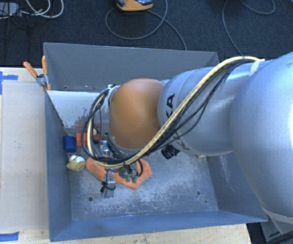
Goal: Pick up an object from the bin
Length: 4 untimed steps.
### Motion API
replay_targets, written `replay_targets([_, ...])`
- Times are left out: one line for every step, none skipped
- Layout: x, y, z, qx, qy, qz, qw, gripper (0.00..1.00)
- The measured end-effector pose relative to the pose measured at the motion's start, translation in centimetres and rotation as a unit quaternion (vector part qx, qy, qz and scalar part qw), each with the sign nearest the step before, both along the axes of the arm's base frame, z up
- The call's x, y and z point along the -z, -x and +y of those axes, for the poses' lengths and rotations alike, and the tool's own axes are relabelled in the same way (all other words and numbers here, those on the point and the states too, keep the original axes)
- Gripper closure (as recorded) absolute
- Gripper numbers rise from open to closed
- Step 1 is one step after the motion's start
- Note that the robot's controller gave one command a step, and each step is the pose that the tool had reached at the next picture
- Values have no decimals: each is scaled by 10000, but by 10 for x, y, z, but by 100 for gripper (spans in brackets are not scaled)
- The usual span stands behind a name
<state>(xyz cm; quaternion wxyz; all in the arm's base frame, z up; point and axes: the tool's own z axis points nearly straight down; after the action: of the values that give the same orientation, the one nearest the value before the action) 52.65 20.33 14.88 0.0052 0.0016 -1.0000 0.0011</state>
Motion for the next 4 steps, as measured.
replay_targets([-4,-2,-1,24,-8,-38,10000,0])
replay_targets([76,-19,-56,352,2,0,9994,0])
replay_targets([93,-22,-65,962,7,0,9954,0])
replay_targets([79,-19,-57,370,4,-3,9993,0])
